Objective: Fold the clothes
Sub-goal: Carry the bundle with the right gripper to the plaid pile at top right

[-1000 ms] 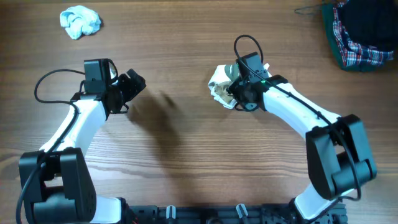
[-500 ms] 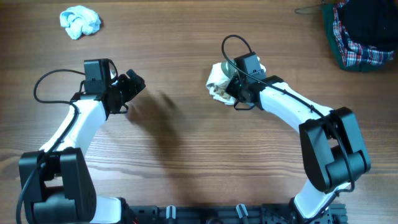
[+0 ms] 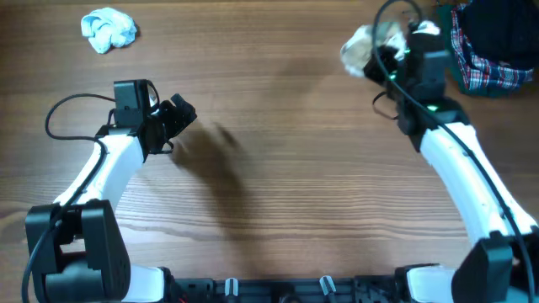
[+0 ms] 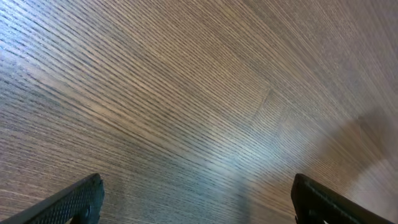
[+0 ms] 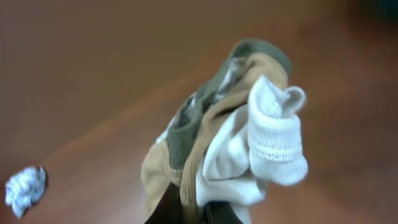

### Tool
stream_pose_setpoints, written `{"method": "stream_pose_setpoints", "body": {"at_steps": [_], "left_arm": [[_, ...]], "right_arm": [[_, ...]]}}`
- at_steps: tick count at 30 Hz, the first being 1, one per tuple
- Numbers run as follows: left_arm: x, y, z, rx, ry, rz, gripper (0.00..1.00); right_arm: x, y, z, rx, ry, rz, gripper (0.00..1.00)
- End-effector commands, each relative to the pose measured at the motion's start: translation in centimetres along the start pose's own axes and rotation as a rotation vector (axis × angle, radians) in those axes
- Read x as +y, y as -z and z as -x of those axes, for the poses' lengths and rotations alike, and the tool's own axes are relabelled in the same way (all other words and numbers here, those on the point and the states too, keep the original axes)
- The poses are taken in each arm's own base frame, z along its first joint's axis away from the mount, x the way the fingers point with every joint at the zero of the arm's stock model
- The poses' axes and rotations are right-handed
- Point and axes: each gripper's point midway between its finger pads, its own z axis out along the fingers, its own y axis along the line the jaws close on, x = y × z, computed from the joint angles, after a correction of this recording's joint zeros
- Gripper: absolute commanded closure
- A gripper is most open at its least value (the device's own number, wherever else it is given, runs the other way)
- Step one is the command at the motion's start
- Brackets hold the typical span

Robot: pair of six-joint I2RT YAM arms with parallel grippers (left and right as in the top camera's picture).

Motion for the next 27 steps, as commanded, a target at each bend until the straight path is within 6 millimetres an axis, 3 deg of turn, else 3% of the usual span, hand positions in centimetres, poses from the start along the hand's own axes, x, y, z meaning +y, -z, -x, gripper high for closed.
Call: {"method": "stream_pose_setpoints", "body": {"at_steps": [1,4,7,11,16,21,27], "left_arm": [[0.5,-0.2,0.1,-0.002,-0.019,0.018,0.04],[0.5,-0.2,0.1,-0.002,-0.019,0.018,0.04],[0.5,-0.2,0.1,-0.002,-0.019,0.018,0.04],[0.5,-0.2,0.0,-0.002,-0.019,0.018,0.04],[0.5,-0.2,0.0,0.001,-0.018,0.02,0.06],[0.5,-0.2,0.0,0.001,-0.018,0.02,0.06],[0.8,-0.2,0.1,-0.008,-0.018,0.033,0.07]], "right_arm": [[0.4,2.4,5.9,-0.183,0.148,0.021,0.96],[-0.3,3.6,10.6,-0.355,0.228,0.019,0.96],[-1.3,4.8,13.8,-0.473,0.305,-0.006,0.96],[-6.1,5.5,18.0,-0.616,0.27,-0.079,0.96],[-12.7,2.9,19.6,-0.642,0.208,-0.091,0.96],[-17.3,0.2,21.9,-0.641,0.139,-0.057,0.96],[-22.2,-3.2,21.3,-0.659,-0.009,-0.059,0.96]]}}
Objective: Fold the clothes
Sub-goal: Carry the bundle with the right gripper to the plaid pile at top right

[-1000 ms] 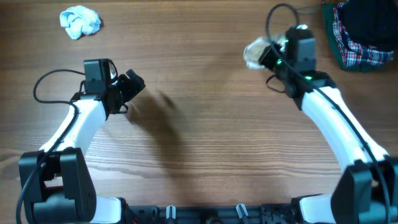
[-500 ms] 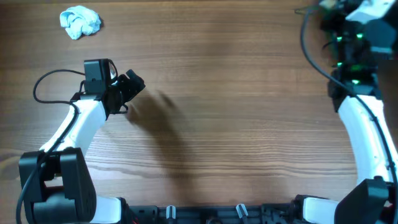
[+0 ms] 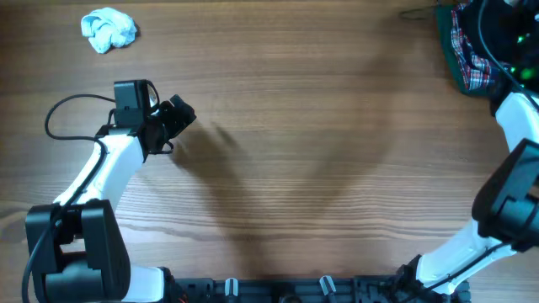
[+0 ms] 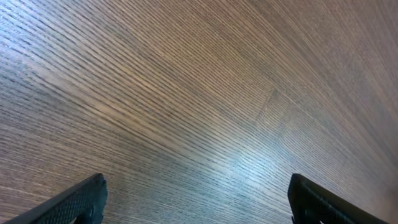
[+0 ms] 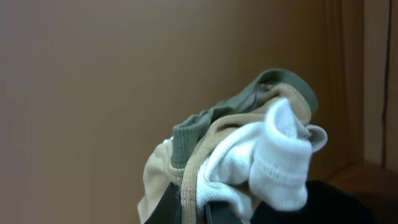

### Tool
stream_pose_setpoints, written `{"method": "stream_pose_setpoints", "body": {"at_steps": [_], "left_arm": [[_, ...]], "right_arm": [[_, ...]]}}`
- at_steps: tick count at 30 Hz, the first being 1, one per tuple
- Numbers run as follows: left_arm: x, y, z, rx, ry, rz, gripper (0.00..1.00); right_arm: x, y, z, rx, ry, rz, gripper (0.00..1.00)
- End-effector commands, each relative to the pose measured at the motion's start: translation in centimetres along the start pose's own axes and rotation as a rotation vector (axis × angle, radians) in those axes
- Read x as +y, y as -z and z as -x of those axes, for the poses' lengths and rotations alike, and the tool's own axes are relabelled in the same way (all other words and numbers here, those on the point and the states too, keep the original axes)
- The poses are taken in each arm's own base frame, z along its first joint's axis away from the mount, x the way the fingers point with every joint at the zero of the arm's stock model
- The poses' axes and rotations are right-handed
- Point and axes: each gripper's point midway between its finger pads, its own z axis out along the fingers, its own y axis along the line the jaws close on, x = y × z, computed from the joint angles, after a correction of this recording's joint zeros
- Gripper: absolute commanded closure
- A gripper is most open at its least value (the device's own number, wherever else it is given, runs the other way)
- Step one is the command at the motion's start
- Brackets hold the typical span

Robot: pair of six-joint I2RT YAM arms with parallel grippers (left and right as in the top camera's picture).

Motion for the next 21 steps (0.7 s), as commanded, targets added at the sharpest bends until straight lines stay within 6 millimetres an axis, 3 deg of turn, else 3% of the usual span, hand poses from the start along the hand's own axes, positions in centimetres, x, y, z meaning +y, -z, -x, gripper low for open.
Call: {"method": "stream_pose_setpoints", "body": {"at_steps": [1,4,7,12,14,15,17,18,21], "left_arm": [[0.6,-0.2,0.2,-0.012,-0.02,0.026,0.07],[0.6,-0.2,0.2,-0.012,-0.02,0.026,0.07],[0.6,-0.2,0.2,-0.012,-0.021,0.025,0.08],[0.6,-0.2,0.2,-0.012,-0.02,0.025,0.08],[0.6,-0.2,0.2,-0.012,-0.02,0.025,0.08],[0.6,-0.2,0.2,-0.012,-0.02,0.025,0.09],[0.6,-0.2,0.2,-0.012,-0.02,0.025,0.09],[0.5,-0.2,0.3,-0.013,-0.021,0.024,0.09],[0.5,-0.2,0.3,-0.015,-0.021,0.022,0.09]], "right_arm": [[-2.3,-0.9,-1.8,0.014,-0.102,-0.02,0.96],[-4.9,-1.1,-3.8,0.034,-0.107,-0.055,0.96],[-5.6,-1.2,-4.0,0.01,-0.103,-0.054,0.96],[-7.2,-1.5,-6.9,0.047,-0.112,-0.089,0.96],[-7.5,-1.5,-7.2,0.048,-0.113,-0.095,0.96],[-7.7,-1.5,-7.1,0.041,-0.112,-0.107,0.84],[-7.5,-1.5,-6.5,0.017,-0.107,-0.097,0.35],[-7.4,-1.5,-6.2,0.01,-0.106,-0.091,0.05],[-6.2,-1.5,-5.4,0.005,-0.155,-0.044,0.0]]}}
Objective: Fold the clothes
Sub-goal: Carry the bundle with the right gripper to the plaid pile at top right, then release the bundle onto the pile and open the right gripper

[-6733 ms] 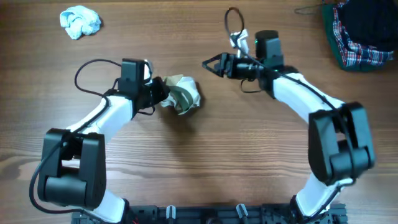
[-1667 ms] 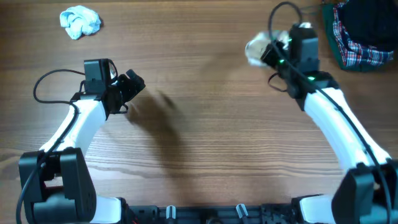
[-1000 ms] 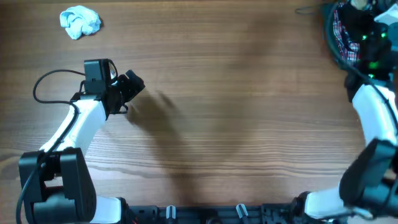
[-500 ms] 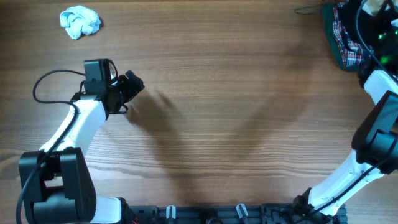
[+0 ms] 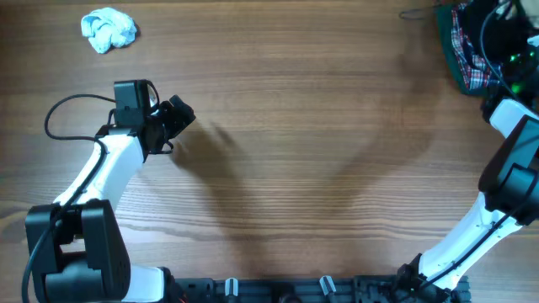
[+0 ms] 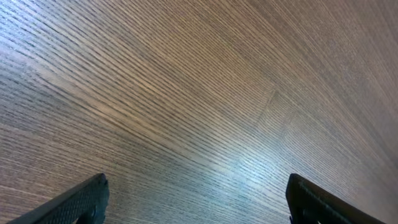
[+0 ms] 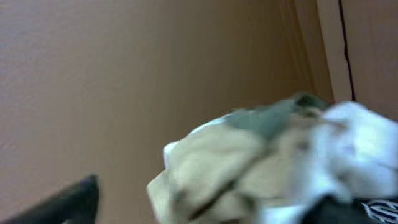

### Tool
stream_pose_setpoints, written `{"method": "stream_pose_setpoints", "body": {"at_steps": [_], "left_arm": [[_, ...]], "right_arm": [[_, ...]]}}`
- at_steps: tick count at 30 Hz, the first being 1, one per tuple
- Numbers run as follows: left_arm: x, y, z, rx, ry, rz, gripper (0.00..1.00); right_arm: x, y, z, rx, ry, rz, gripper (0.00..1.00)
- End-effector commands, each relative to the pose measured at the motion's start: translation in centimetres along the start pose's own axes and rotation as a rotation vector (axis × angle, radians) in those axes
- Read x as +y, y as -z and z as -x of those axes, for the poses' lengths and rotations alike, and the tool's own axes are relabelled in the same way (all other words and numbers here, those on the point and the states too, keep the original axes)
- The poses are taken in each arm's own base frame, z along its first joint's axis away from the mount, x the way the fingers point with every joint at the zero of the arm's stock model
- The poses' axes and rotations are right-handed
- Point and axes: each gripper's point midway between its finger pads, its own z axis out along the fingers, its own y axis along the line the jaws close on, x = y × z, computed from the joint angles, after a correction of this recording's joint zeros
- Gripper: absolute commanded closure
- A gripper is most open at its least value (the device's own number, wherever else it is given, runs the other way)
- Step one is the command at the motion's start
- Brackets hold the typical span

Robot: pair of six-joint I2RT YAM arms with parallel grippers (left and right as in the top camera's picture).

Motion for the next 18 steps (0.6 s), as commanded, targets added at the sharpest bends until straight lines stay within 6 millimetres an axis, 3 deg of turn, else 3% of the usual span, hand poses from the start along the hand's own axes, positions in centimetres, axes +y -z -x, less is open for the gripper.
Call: {"method": "stream_pose_setpoints", "body": {"at_steps": [1,6,11,14,18], "left_arm": [[0.4,-0.2,0.2,-0.009,-0.02,0.017,0.09],[0.4,-0.2,0.2,-0.009,-0.02,0.017,0.09],[0.3,-0.2,0.4,-0.017,-0.022,0.012,0.09],[0.1,-0.2,0.6,-0.024,-0.024,0.006,0.09],[0.3,-0.2,0.3,-0.014,-0.022,0.013,0.08]], "right_arm": [[1.6,-0.1,1.5,-0.018,-0.043,0.057,0.01],[5.7,0.9,3.4,0.032,-0.093,0.206,0.0],[10.5,3.1,2.5,0.257,-0.372,0.389,0.0],[10.4,3.3,1.5,0.332,-0.507,0.37,0.0],[10.4,3.5,0.6,0.376,-0.525,0.366,0.0]]}}
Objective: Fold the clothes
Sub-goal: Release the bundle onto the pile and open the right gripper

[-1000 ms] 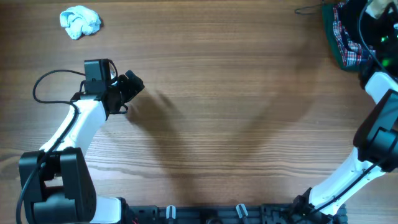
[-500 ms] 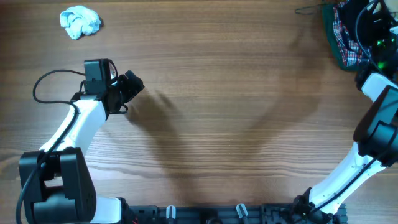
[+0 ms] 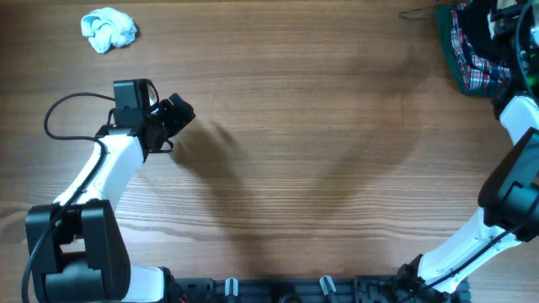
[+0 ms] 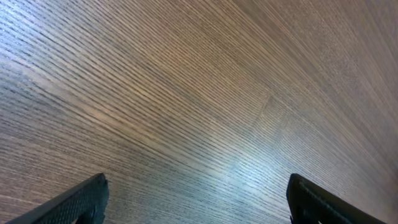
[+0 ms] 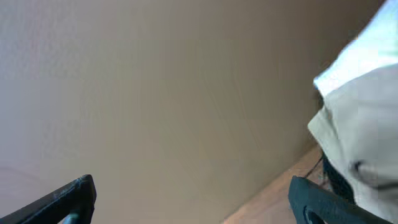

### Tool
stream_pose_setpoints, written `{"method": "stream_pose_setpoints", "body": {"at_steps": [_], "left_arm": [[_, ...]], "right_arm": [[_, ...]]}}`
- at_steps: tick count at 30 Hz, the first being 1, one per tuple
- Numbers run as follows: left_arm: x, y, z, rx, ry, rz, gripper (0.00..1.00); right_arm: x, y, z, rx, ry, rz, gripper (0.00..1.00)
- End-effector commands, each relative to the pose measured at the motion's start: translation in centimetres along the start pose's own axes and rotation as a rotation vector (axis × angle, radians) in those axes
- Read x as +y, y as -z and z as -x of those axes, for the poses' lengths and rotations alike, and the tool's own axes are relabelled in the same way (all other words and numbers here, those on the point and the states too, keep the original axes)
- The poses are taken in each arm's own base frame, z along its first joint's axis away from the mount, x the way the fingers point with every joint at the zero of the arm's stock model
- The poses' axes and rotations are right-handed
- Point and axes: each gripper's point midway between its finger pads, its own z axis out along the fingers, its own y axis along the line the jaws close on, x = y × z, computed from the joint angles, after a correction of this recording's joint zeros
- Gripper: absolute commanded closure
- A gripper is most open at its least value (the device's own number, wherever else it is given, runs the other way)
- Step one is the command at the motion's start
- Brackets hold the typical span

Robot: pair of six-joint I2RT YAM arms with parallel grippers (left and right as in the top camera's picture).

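A crumpled light-blue and white cloth (image 3: pixel 108 30) lies at the table's far left corner. A pile of clothes (image 3: pixel 468 61) with a plaid piece and dark fabric sits at the far right corner. My right arm reaches up over that pile. In the right wrist view my right gripper (image 5: pixel 196 200) is open and holds nothing, and a white and beige bundle (image 5: pixel 359 112) shows at the right edge, beyond the right finger. My left gripper (image 4: pixel 196 202) is open over bare wood, well below and to the right of the blue cloth.
The wooden table (image 3: pixel 303 151) spreads between the two arms. A thin dark cable or hanger (image 3: pixel 414 13) lies just left of the pile. The right wrist view mostly shows a plain tan wall (image 5: pixel 155 93).
The white and beige bundle filled the middle of the right wrist view; now it sits at that view's right edge, outside the open fingers. The left arm has not moved.
My right gripper was shut on a bundle of white, tan and green clothes over the table's far right. Then it held the bundle at the far right corner by the pile. Then it stood open with the bundle loose in front, and now the bundle is off to the side.
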Motion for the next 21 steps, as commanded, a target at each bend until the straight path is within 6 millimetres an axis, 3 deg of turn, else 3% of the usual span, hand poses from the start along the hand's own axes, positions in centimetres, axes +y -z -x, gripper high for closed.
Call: {"method": "stream_pose_setpoints", "body": {"at_steps": [1,5,7,12,17,21], "left_arm": [[0.6,-0.2,-0.1,0.003,-0.017,0.026,0.08],[0.7,-0.2,-0.1,0.002,-0.017,0.029,0.08],[0.7,-0.2,-0.1,0.001,-0.017,0.029,0.08],[0.7,-0.2,0.0,-0.001,-0.017,0.031,0.06],[0.4,-0.2,0.4,-0.017,-0.025,0.019,0.0],[-3.6,1.8,2.2,-0.068,-0.185,-0.131,0.0]], "right_arm": [[2.0,0.1,-0.4,0.059,-0.034,0.053,0.0],[2.7,0.2,-1.5,0.121,-0.016,0.092,0.0],[5.0,0.7,-2.5,0.185,0.11,0.205,0.0],[11.5,2.4,-4.8,0.285,0.35,0.438,0.0],[21.3,6.4,-9.4,0.404,0.659,0.724,0.01],[27.0,10.3,-12.1,0.491,0.762,0.899,0.0]]}}
